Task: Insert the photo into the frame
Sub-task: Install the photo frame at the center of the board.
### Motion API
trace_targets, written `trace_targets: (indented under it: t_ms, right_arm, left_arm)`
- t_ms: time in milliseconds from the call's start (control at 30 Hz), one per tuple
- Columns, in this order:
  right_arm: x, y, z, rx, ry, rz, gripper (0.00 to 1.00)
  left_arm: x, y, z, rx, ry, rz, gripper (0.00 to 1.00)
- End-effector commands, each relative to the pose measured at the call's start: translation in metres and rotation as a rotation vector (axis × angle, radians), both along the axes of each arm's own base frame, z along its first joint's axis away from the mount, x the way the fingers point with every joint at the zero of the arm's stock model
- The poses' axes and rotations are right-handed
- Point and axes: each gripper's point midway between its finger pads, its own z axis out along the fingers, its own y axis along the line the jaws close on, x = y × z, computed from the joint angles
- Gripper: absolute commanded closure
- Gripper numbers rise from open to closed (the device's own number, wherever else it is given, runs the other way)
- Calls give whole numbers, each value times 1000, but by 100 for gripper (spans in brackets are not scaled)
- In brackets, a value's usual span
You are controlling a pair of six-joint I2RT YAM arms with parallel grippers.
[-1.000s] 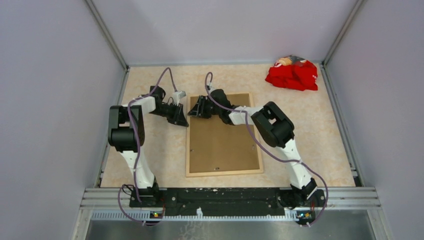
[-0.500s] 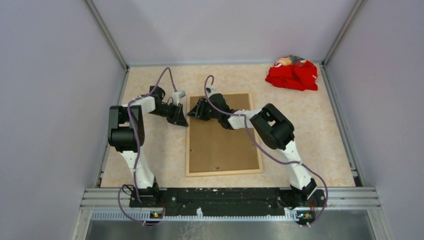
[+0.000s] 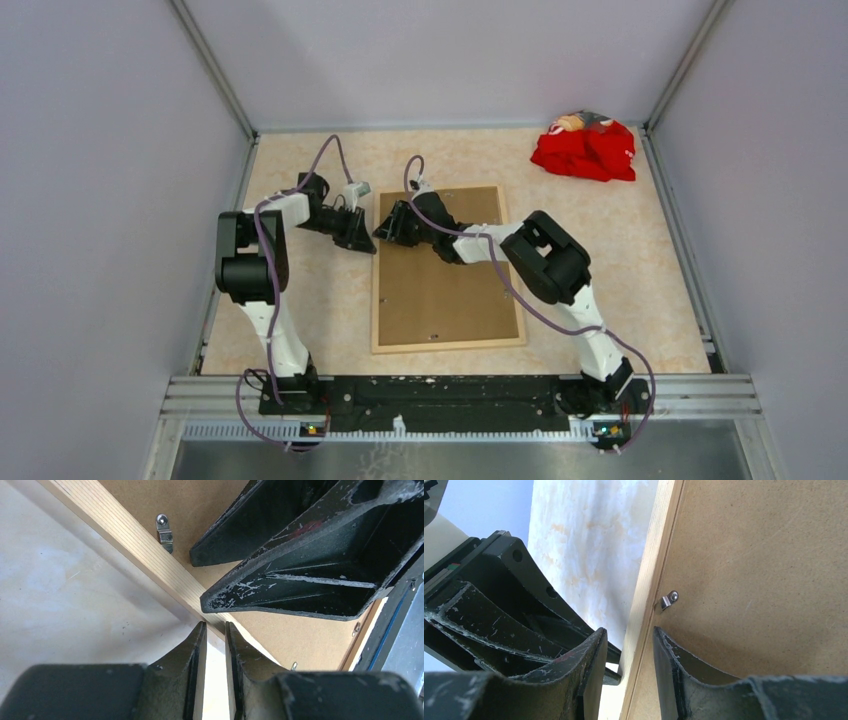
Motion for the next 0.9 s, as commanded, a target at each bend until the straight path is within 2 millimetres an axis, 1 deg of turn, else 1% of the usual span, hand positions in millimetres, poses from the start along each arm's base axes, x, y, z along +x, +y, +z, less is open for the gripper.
trace_targets:
  t_ms: [0, 167, 433, 533, 633, 700, 733, 767, 867]
  right_arm:
    - [5, -5, -18, -52, 40, -10, 60]
    - [12, -3, -24, -50, 46, -20, 61]
    - [15, -1, -35, -40, 67, -31, 62]
    - [17, -1, -37, -38, 67, -37, 62]
    - [17, 1, -34, -32, 65, -27, 63]
    - [16, 2, -25, -23, 54, -17, 63]
    - [15, 2, -18, -11, 45, -10, 61]
    - [14, 3, -8, 12, 33, 0, 57]
    - [14, 4, 47, 110, -19, 57, 46]
  left_arm:
    - [-5, 10, -13, 49, 6, -3, 75]
    - [-6, 10, -13, 45, 7, -6, 75]
    - [-10, 8, -19, 35, 22, -10, 75]
    - [-10, 8, -21, 35, 23, -11, 75]
    - [-10, 8, -22, 40, 27, -11, 75]
    - [-10, 9, -20, 42, 23, -10, 75]
    - [-9, 9, -17, 43, 19, -12, 75]
    - [-9, 10, -15, 42, 16, -14, 75]
    - [-5, 13, -1, 30, -3, -11, 74]
